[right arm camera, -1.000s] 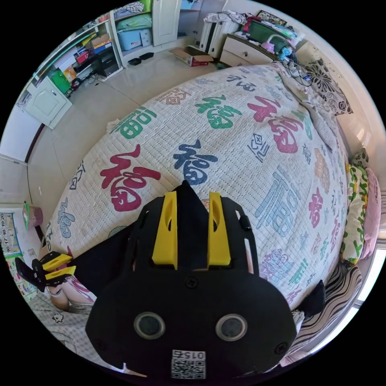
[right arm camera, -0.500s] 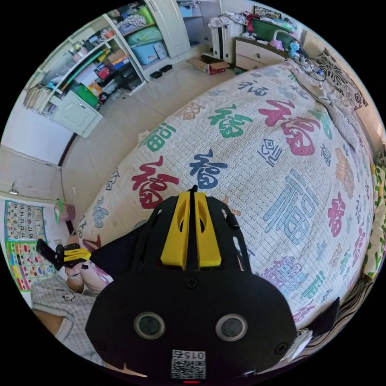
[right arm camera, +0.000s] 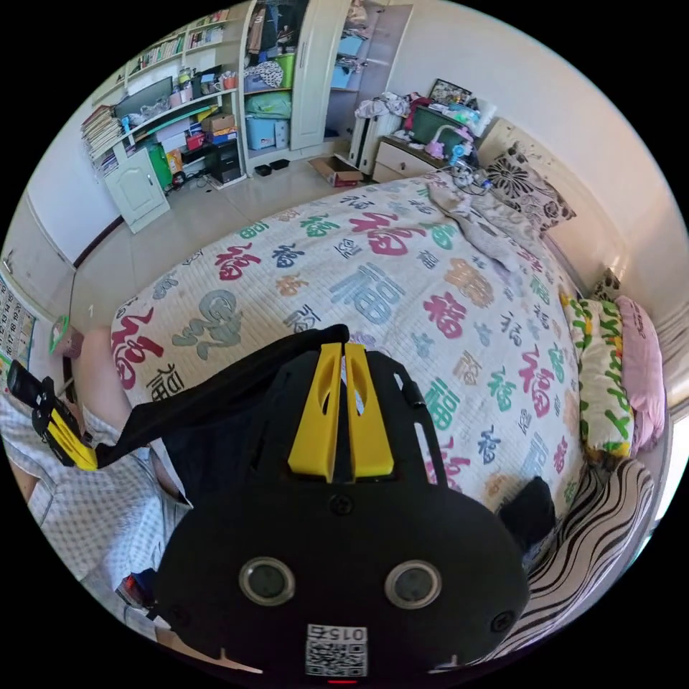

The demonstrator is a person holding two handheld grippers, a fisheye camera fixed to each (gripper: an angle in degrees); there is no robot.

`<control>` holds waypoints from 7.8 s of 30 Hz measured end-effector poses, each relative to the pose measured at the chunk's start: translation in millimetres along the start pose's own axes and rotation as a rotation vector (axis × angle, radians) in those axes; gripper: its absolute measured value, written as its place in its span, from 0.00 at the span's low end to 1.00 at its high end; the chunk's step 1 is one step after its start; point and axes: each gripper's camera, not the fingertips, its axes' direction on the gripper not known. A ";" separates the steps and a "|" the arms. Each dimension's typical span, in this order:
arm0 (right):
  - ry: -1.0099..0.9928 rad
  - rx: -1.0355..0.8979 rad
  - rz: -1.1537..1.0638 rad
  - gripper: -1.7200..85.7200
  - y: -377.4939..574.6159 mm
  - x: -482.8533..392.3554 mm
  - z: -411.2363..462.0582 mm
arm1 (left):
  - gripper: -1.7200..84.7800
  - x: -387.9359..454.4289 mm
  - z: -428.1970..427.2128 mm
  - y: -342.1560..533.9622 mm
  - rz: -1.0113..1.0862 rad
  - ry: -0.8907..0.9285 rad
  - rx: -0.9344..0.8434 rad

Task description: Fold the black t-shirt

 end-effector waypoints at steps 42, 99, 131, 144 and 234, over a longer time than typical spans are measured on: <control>-0.512 0.014 0.656 0.13 588.1 119.6 28.4 | 0.12 45.2 411.1 -256.0 0.140 -0.127 -0.372; -0.692 0.233 0.832 0.15 645.1 275.5 127.6 | 0.17 -484.5 406.7 -185.5 -0.581 0.301 -0.286; -0.406 0.194 0.072 0.08 644.7 14.5 -14.1 | 0.03 -274.1 231.2 -111.1 0.334 0.391 -0.365; -0.367 0.050 0.141 0.11 665.4 -67.6 -3.1 | 0.07 -198.2 215.5 -37.6 0.328 0.166 -0.476; 0.111 0.146 1.073 0.17 900.9 228.9 -141.5 | 0.12 -139.4 619.6 -284.3 0.012 0.383 -0.618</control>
